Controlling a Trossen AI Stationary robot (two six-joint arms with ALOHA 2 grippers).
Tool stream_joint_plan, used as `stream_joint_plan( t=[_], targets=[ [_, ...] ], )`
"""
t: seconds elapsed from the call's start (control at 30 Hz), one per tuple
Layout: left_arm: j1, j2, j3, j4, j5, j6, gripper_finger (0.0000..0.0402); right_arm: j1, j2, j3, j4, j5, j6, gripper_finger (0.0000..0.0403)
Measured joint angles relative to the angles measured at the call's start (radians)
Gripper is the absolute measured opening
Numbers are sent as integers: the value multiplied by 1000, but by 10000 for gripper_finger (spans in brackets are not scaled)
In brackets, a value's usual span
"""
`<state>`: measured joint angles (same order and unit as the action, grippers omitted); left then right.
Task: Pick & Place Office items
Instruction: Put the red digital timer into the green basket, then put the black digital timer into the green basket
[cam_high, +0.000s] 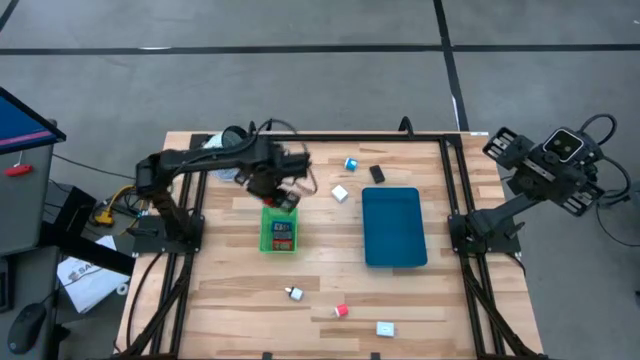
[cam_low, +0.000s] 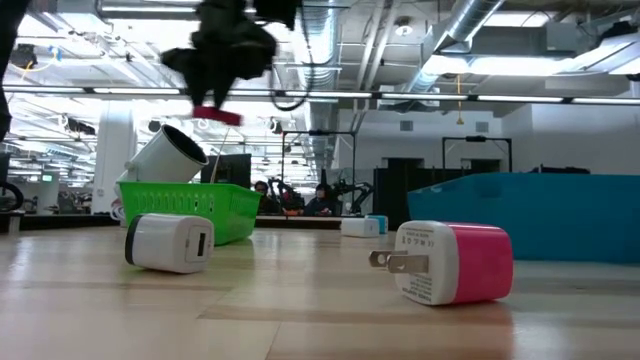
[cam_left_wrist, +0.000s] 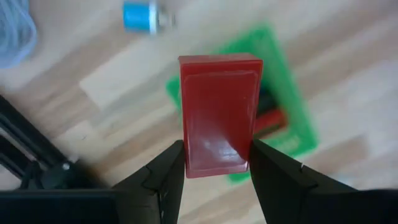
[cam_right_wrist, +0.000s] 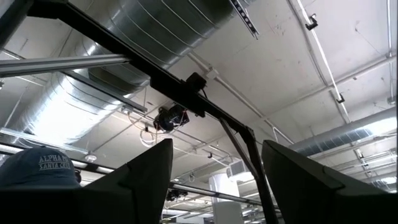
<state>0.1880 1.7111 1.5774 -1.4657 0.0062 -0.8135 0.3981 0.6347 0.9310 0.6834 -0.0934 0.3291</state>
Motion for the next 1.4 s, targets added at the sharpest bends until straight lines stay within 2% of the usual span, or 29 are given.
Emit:
stream_joint_plan(
  t=[0.07,0.2,0.3,0.37,0.6,0.9,1.4],
  targets=[
    [-30,-60,-107,33,23,16,159,0,9,0,1,18,-2,240],
    [-78,-172,-296,214,52,16,159,1,21,0,8,51,-15,240],
    [-102,-199,-376,329,81,3,159,0,28,0,13,76,-22,240],
    [-113,-192,-405,347,89,13,159,1,29,0,13,96,-24,240],
    [-117,-127,-431,489,90,87,159,0,38,1,13,131,-52,240],
    [-108,-50,-431,506,97,201,161,1,62,1,13,171,-68,240],
    [-73,-123,-431,546,95,242,252,1,65,1,23,173,-68,240]
  ],
)
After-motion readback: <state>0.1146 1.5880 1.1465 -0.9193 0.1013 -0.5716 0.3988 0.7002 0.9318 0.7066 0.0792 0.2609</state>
